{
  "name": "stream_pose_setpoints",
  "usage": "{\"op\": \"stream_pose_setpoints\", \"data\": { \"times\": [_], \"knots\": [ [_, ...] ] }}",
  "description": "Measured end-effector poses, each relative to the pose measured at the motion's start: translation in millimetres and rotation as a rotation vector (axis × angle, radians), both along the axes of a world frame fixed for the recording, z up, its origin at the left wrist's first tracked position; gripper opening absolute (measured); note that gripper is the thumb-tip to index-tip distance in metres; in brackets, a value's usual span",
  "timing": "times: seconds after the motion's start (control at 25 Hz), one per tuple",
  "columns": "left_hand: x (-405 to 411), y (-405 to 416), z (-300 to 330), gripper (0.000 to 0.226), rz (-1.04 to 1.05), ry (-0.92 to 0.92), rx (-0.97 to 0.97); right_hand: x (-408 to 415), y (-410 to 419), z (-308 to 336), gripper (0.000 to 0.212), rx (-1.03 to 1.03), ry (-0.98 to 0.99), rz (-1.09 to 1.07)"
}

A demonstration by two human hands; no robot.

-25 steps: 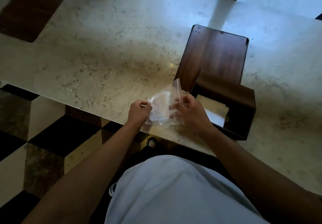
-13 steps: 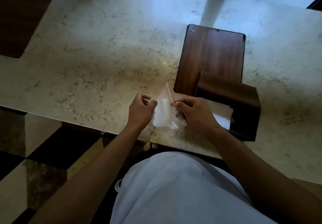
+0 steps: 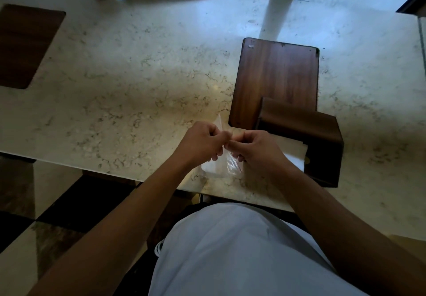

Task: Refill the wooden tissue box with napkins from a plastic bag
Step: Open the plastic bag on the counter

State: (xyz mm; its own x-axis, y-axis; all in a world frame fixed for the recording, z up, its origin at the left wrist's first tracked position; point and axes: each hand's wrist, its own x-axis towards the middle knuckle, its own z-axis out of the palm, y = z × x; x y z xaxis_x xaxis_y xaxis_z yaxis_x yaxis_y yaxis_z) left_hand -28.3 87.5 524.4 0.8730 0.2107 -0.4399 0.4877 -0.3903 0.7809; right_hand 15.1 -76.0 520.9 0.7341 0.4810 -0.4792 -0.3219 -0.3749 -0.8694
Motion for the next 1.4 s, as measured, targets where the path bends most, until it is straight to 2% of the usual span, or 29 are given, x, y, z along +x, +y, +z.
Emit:
{"op": "stream_pose_setpoints", "data": {
  "times": [0.24, 0.4, 0.52, 0.64, 0.76, 0.96, 1.16, 1.32, 1.4],
  "knots": [
    [-9, 4, -1, 0.029, -0.033, 0.025, -0.116, 5, -6, -4, 0.023, 0.025, 0.119, 0.032],
    [-13, 9, 1, 0.020, -0.035, 0.034, -0.228, 5, -8, -10, 0.016, 0.058, 0.207, 0.022],
    [-14, 9, 1, 0.019, -0.049, 0.050, -0.187, 5, -9, -12, 0.012, 0.093, 0.270, 0.043],
    [-12, 5, 2, 0.022, -0.066, 0.056, -0.085, 4, -6, -12, 0.014, 0.034, 0.164, 0.108],
    [-9, 6, 3, 0.023, -0.096, 0.085, -0.016, 3, 2, -8, 0.017, -0.104, -0.072, 0.223],
    [-8, 6, 3, 0.036, -0.120, 0.150, -0.091, 3, 11, -3, 0.029, -0.296, -0.349, 0.414],
    [-8, 6, 0, 0.037, -0.149, 0.099, -0.126, 9, 11, 0, 0.031, -0.284, -0.405, 0.570],
    [-12, 3, -8, 0.036, -0.041, -0.021, -0.220, 9, 11, 0, 0.034, -0.210, -0.348, 0.397],
    [-13, 0, -11, 0.037, -0.005, -0.065, -0.191, 5, 13, -1, 0.033, -0.180, -0.324, 0.344]
  ]
}}
